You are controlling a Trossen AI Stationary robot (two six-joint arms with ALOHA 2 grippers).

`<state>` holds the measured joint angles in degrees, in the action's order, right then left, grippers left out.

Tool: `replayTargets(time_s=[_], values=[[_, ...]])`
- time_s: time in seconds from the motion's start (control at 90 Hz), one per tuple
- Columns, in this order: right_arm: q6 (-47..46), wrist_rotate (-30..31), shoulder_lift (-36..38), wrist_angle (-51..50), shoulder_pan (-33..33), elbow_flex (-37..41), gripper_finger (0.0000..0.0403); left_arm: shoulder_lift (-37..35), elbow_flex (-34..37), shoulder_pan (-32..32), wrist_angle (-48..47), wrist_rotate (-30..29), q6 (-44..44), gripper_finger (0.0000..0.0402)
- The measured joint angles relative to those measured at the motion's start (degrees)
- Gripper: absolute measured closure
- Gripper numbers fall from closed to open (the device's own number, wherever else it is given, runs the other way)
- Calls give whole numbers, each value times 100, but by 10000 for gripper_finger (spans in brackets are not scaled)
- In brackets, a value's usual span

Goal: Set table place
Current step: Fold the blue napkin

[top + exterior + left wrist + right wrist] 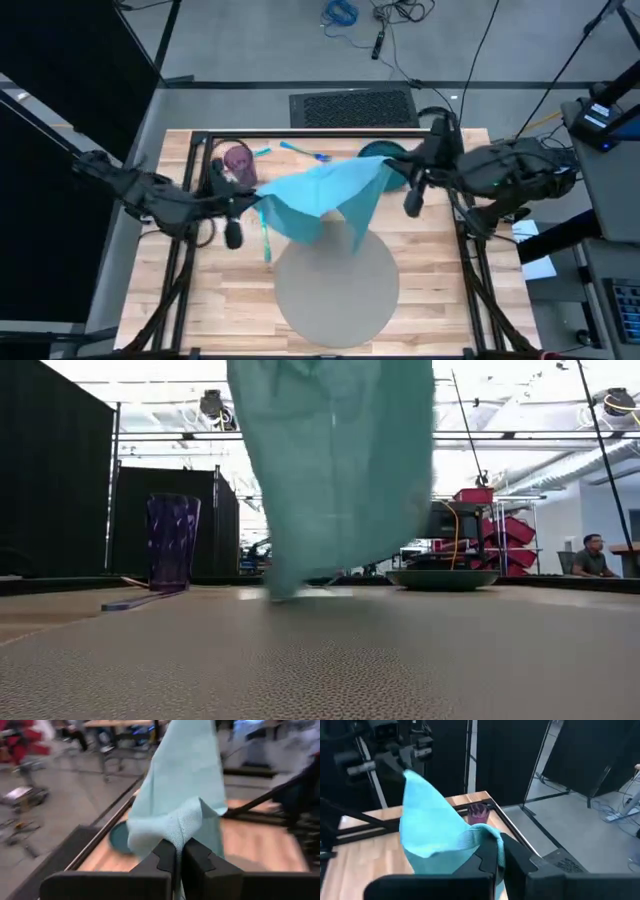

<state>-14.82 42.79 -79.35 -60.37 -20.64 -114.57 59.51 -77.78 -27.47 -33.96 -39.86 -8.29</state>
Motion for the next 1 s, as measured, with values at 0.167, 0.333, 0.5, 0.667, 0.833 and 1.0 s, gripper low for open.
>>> replayTargets(time_s=[0.167, 0.333, 0.5, 0.667, 0.833, 1.0], values=[[-197, -110, -6, -272, 285, -41, 403, 41, -938, -15, -599, 125, 110, 401], [-365, -288, -154, -707, 707, -38, 403, 107, -1206, 183, -1651, 231, -464, 401], [-88, -664, -209, -714, 1386, -41, 403, 116, -1191, 652, -2615, 593, -744, 401], [403, -1411, -311, -464, 2334, -38, 403, 115, -1176, 1490, -2635, 1122, -137, 401], [821, -2048, -409, 50, 3022, -41, 403, 111, -1169, 2535, -2616, 1931, 496, 401], [790, -2254, -444, -111, 3277, -41, 403, 225, -1169, 3225, -2522, 2926, 833, 401]])
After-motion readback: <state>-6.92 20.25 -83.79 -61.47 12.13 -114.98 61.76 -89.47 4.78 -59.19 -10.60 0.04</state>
